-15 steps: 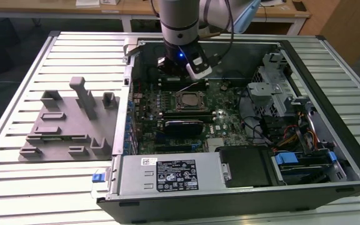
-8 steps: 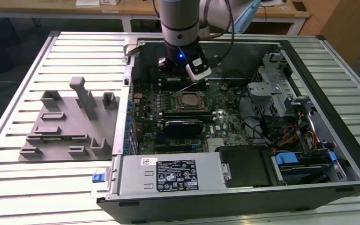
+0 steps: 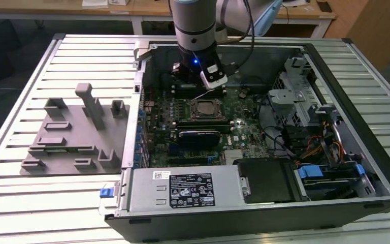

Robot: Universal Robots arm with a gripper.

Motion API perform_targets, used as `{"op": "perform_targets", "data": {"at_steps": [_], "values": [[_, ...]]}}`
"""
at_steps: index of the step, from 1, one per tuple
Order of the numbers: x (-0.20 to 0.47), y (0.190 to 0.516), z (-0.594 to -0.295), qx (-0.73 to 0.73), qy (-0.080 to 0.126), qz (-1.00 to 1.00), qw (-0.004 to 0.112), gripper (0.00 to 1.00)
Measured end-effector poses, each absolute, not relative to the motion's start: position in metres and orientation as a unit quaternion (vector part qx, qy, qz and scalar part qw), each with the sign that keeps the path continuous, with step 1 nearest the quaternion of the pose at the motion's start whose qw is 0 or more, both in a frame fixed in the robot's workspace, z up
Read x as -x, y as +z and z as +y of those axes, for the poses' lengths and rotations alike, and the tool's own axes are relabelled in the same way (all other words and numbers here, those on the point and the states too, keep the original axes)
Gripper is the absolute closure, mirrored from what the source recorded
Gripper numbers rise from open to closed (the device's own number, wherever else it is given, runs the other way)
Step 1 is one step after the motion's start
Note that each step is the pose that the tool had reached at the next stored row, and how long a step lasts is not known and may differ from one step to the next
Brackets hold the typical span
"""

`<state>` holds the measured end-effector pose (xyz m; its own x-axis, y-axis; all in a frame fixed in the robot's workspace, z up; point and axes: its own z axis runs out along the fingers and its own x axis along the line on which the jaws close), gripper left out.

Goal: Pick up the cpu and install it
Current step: 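Install the first cpu locking lever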

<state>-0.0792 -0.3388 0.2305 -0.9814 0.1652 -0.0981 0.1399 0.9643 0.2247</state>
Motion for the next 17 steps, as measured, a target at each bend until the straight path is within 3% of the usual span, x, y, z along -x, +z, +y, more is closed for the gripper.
{"op": "perform_targets", "data": {"at_steps": [17], "values": [[0.0724,0.2249,-0.3341,-0.129,0.098,0.985,0.065,0.89]]}}
